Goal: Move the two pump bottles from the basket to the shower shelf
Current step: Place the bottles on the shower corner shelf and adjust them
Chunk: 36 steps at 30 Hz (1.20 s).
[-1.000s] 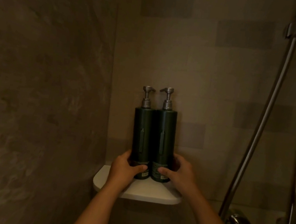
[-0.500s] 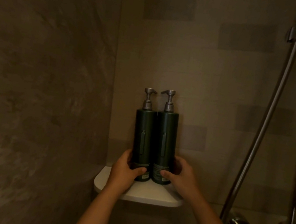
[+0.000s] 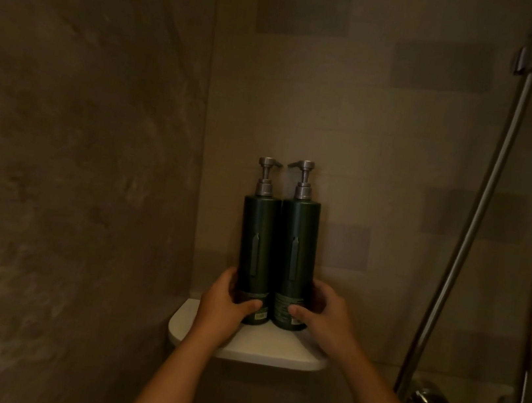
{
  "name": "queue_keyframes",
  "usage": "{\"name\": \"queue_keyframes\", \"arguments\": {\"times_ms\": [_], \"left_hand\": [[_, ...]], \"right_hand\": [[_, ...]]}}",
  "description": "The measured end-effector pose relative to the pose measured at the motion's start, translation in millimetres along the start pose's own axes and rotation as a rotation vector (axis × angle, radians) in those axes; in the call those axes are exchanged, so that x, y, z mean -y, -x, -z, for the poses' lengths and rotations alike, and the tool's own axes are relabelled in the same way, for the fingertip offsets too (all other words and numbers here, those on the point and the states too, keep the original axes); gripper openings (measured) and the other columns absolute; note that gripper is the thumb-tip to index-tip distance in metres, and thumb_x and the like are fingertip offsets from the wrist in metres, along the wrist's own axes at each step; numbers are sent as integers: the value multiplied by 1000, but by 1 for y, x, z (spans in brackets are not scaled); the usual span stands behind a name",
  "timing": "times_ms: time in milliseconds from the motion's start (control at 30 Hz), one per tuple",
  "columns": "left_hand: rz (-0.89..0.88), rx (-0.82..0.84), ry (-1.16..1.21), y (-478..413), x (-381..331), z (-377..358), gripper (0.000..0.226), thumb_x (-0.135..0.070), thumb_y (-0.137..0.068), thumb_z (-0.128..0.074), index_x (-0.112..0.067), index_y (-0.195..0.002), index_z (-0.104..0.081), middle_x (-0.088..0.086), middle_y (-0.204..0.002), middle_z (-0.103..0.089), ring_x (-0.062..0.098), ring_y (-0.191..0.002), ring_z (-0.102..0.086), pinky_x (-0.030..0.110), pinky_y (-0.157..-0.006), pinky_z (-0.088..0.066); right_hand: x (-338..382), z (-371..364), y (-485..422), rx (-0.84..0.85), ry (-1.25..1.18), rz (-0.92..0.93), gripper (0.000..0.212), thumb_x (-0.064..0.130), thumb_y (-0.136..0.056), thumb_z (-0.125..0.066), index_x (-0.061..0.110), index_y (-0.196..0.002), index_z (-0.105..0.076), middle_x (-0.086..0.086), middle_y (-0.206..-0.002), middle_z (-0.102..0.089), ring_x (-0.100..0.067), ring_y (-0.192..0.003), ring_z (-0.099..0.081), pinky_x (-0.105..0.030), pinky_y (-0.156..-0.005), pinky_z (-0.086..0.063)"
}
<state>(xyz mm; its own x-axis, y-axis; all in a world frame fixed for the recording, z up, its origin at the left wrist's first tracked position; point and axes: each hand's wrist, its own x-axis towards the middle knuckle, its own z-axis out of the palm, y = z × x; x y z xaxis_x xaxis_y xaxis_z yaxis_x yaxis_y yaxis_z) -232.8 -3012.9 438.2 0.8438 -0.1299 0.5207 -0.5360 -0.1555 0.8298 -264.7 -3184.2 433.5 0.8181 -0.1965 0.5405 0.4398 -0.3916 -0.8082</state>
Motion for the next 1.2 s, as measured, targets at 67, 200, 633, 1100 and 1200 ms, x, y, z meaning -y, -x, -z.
{"name": "queue_keyframes", "arguments": {"times_ms": [67,200,633,1100,1200], "left_hand": [[4,4,3,1,0,0,66,-2,-72,-68,-15,-129,-37,10,-130,-52,15,-109,-50,26,-89,-42],[-1,-4,-18,2,0,0,66,-3,-73,-68,-16,-129,-37,9,-129,-52,17,-111,-50,26,-88,-42],[-6,-29,-10,3,-2,-2,66,-3,-70,-71,-16,-127,-40,8,-128,-54,12,-105,-50,25,-86,-42],[-4,-54,-23,3,-1,-3,69,-5,-66,-75,-16,-125,-42,8,-126,-55,9,-101,-49,26,-85,-41],[-3,-54,-45,3,-1,-3,70,-8,-66,-75,-17,-126,-41,7,-127,-55,9,-102,-48,26,-86,-41]], "right_hand": [[0,0,0,0,2,1,55,3,-72,-69,16,-120,-48,8,-102,-53,-6,-94,-50,-11,-63,-43],[-1,-2,-1,-5,5,-7,55,4,-72,-69,16,-121,-47,1,-110,-58,-6,-94,-50,-11,-64,-40],[-7,-4,-4,-42,49,-5,60,8,-69,-72,16,-121,-45,-7,-122,-55,-9,-99,-48,-25,-81,-42],[-12,-6,-6,-65,66,-23,62,13,-66,-75,21,-119,-44,-6,-123,-53,-13,-101,-51,-26,-80,-44],[-12,-6,-6,-68,70,-33,62,14,-67,-75,22,-120,-43,-5,-124,-52,-11,-101,-50,-25,-79,-44]]}}
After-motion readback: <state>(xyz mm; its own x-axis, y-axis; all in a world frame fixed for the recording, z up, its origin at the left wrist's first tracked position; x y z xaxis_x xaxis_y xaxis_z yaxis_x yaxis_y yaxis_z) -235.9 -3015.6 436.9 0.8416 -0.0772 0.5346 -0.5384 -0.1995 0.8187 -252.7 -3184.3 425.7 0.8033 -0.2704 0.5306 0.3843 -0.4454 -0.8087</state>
